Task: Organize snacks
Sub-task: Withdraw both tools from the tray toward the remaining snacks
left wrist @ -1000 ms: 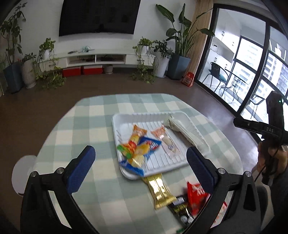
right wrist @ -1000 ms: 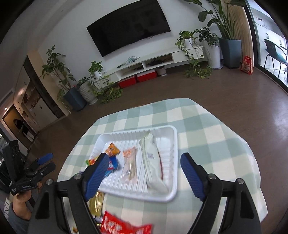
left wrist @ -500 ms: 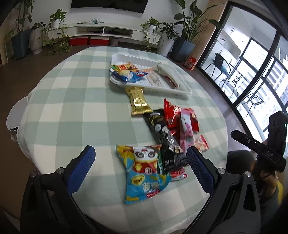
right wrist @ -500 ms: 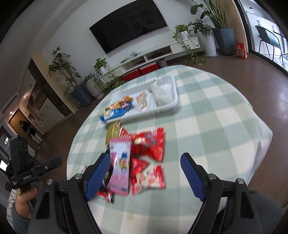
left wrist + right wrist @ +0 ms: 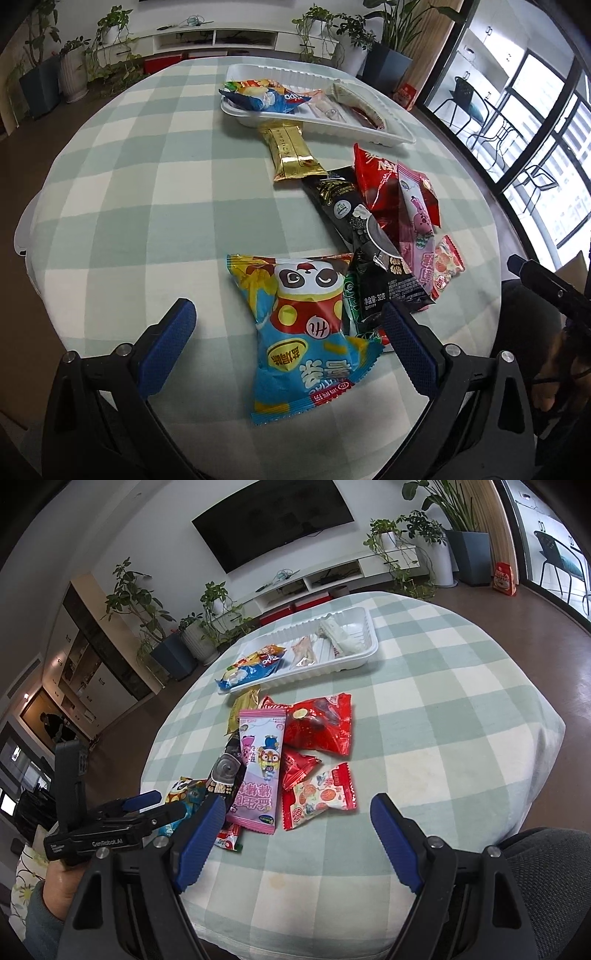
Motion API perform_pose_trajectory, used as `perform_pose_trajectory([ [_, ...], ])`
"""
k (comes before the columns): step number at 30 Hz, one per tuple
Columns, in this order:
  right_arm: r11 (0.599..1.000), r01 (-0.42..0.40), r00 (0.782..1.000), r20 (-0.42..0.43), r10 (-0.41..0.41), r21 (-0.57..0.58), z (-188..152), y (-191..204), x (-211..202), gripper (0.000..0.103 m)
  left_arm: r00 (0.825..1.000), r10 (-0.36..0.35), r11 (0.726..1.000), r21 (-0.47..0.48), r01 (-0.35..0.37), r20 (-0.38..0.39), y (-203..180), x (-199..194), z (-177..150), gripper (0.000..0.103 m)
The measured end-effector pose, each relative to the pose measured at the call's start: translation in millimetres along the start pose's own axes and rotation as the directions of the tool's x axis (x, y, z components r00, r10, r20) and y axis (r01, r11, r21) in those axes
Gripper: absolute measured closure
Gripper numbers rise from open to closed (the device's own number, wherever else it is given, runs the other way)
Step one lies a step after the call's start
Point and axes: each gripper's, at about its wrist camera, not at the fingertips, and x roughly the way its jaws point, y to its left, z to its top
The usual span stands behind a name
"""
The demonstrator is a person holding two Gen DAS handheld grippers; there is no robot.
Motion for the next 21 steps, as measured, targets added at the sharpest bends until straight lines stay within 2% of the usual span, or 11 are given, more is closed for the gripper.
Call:
perform_pose_trajectory([
  [1,1.000,0.000,1.000,-0.001,0.000,-0.002,0,1,1,0.020,1.000,-0.001,1.000,0.001,0.001,-0.002,1,2,0,0.008],
  [2,1.000,0.000,1.000,-0.002,0.000,-0.004,-1,1,1,0.020,1.000,-0.005,1.000,0.001,0.005,-0.007,1,4,1,0.019],
  [4,1.000,0.005,1.000,-0.006,-0.005,-0.008,-1,2,2,0.022,0.999,-0.023,1.000,-0.004,0.023,-0.022,4,9,3,0.034],
  [5,1.000,0.007,1.000,-0.008,-0.007,-0.009,-1,3,3,0.023,0.999,-0.021,1.000,0.000,0.021,-0.030,4,12,3,0.038],
  [17,1.000,0.004,0.998,-0.056,-0.006,-0.031,2,17,24,0.033,0.999,-0.007,0.999,0.044,0.009,-0.053,3,26,8,0.040],
  [18,1.000,0.003,0.998,-0.059,-0.005,-0.030,4,18,26,0.034,0.999,-0.004,0.999,0.051,0.007,-0.054,2,27,9,0.041],
  [21,1.000,0.007,0.998,-0.070,-0.009,-0.031,11,22,35,0.037,0.999,-0.006,0.998,0.068,0.010,-0.052,3,27,9,0.051],
])
